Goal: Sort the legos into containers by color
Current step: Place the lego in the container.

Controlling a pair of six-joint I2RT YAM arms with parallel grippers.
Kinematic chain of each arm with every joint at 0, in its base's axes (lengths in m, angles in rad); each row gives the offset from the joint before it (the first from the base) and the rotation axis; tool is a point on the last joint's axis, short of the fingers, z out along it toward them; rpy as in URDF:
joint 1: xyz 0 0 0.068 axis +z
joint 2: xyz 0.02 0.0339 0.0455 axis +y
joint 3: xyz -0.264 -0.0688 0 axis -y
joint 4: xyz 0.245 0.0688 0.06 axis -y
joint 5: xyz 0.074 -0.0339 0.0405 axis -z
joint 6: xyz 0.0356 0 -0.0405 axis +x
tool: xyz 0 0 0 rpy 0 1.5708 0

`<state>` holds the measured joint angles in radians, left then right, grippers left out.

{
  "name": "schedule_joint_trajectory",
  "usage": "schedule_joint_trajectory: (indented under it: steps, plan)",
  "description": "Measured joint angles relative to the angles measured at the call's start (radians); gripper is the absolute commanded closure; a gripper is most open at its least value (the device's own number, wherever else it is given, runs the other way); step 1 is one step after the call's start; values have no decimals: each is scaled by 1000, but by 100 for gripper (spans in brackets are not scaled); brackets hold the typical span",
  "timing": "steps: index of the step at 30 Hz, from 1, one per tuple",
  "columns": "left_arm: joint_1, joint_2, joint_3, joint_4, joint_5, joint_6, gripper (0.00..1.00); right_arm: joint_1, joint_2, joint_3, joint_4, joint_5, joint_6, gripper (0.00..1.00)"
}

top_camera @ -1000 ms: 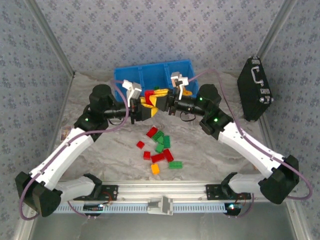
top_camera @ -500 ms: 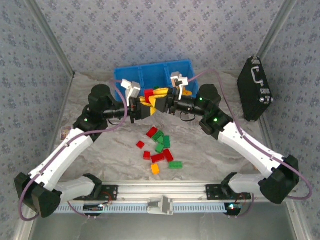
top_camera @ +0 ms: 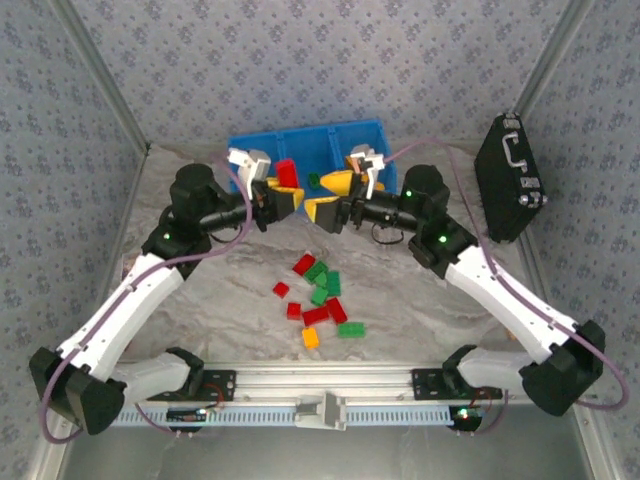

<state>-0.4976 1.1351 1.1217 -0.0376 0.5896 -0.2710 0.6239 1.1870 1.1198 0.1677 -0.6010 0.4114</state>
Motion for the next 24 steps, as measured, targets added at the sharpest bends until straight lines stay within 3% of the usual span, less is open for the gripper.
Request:
schedule_joint_trajectory:
  steps: [11,18,24]
  plan:
    - [25,342,377,-385,-486,66,95,-81,-61,-126,-505,195,-150,5]
    - [86,575,496,-518,-555,64,95,-42,-64,-209,-676,278,-142,9]
    - [122,776,631,-600,-544,55,93,64,-118,-286,-749,314,-115,9]
